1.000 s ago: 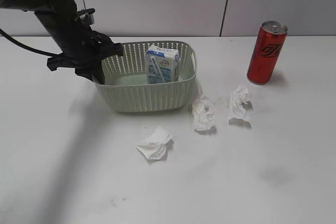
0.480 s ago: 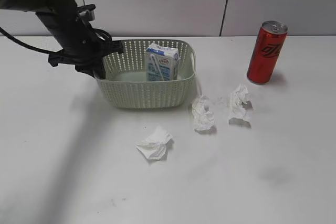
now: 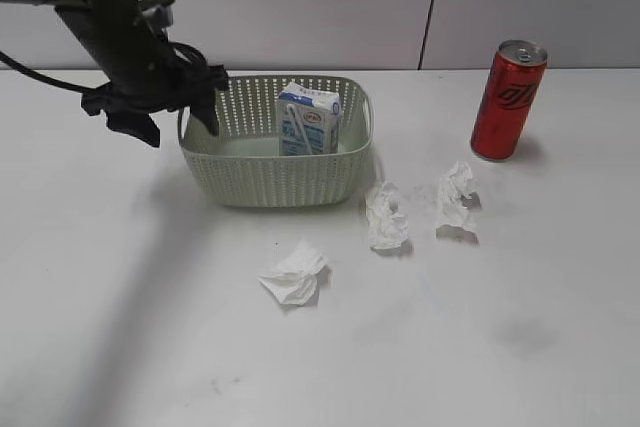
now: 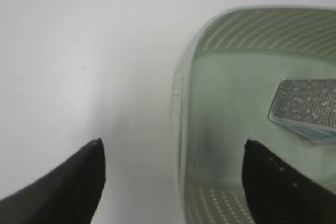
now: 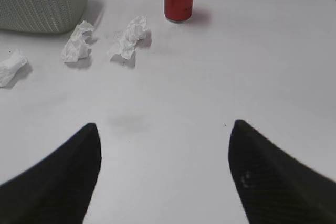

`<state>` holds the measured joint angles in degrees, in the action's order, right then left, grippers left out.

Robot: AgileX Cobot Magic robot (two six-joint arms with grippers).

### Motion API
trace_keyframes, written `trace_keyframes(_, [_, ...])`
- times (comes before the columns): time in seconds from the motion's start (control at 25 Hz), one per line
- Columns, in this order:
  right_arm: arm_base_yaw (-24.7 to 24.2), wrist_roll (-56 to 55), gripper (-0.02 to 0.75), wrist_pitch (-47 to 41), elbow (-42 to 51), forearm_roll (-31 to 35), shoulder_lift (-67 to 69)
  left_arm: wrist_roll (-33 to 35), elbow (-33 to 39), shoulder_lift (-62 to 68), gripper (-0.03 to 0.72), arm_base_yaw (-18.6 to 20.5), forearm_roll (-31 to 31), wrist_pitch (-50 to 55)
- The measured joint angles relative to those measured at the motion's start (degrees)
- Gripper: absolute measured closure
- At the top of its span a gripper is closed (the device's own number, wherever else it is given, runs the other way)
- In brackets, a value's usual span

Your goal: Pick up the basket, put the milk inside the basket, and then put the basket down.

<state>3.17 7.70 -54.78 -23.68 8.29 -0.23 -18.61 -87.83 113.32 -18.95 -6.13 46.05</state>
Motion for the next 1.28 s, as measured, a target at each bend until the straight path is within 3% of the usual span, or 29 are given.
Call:
trace_keyframes(0.28, [0.0, 0.0, 0.146, 0.04, 0.0, 0.02, 0.0, 10.18, -0.3, -6.63, 0.067, 5.07, 0.76, 8.75])
trace_keyframes(0.44, [0.0, -0.05, 0.146, 0.04, 0.0, 0.06, 0.0, 16.72, -0.3, -7.06, 0.067, 10.9, 1.29, 17.49])
trace_keyframes(0.64, [0.0, -0.05, 0.146, 0.04, 0.0, 0.06, 0.0, 19.14, 3.02, -9.73, 0.075, 17.65, 2.6, 22.54])
trace_keyframes(1.04, [0.0, -0.05, 0.146, 0.1, 0.0, 0.06, 0.0, 23.49, 29.05, -34.12, 0.097, 19.65, 4.1, 19.92])
trace_keyframes(1.28, [0.0, -0.05, 0.146, 0.15, 0.0, -0.12, 0.0, 23.73, 40.75, -52.14, 0.099, 19.71, 4.1, 18.78])
